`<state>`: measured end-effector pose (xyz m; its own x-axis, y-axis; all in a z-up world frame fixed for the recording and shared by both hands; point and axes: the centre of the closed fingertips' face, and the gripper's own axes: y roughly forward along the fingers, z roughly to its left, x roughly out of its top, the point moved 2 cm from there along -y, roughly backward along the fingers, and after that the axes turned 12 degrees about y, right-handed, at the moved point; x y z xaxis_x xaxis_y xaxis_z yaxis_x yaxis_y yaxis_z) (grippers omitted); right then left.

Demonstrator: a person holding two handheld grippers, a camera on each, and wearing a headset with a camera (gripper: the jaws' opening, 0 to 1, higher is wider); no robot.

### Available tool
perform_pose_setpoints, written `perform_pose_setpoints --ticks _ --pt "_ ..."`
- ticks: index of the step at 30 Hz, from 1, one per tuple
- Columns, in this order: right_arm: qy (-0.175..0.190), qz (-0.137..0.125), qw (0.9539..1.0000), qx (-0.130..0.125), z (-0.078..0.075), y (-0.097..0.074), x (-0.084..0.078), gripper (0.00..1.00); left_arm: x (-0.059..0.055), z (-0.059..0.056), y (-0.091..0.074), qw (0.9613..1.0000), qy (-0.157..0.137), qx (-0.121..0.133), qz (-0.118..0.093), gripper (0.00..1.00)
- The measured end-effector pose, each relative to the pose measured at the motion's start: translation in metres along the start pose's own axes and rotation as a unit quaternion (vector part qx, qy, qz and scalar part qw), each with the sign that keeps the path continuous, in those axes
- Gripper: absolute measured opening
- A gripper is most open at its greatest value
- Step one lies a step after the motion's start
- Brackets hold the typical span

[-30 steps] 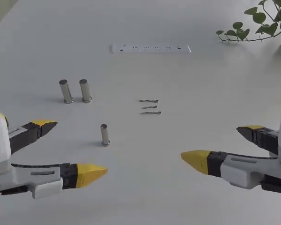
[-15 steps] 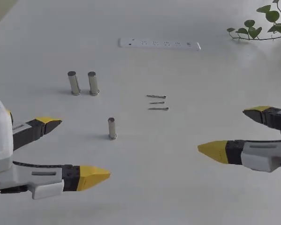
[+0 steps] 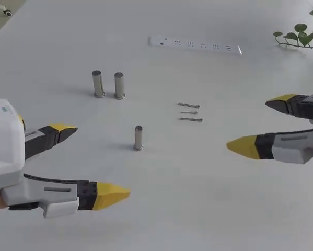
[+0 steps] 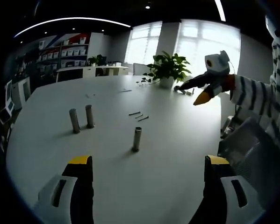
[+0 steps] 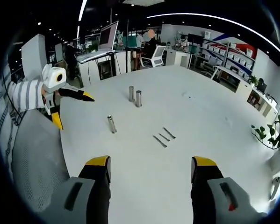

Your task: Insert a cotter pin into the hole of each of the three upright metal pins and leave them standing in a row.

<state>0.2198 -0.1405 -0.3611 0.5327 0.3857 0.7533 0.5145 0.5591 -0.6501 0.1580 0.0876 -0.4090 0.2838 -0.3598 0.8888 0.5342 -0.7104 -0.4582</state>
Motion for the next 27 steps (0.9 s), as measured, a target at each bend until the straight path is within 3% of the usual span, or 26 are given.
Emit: perform_pose_setpoints --ticks 9,14,19,23,27 --pt "-0.026 0.002 0.9996 0.013 -0.008 0.018 0.015 0.61 -0.004 0.0 -0.002 0.9999 -0.015 0.0 -0.003 0.99" --pt "-0.067 0.021 0.9975 0.002 -0.019 0.028 0.02 0.57 -0.006 0.0 -0.002 0.9998 -0.02 -0.002 -0.003 0.99" --pt "-0.084 0.032 0.9959 0.011 -0.02 0.038 0.027 0.54 -0.007 0.0 -0.001 0.9998 -0.021 -0.006 -0.001 0.99" --pt "-0.117 0.052 0.9918 0.006 -0.028 0.049 0.031 0.53 -0.008 0.0 0.0 0.9996 -0.026 -0.007 0.001 0.99" --pt "-0.123 0.06 0.9905 0.016 -0.032 0.061 0.034 0.5 -0.007 0.0 0.0 0.9995 -0.031 -0.008 -0.002 0.99"
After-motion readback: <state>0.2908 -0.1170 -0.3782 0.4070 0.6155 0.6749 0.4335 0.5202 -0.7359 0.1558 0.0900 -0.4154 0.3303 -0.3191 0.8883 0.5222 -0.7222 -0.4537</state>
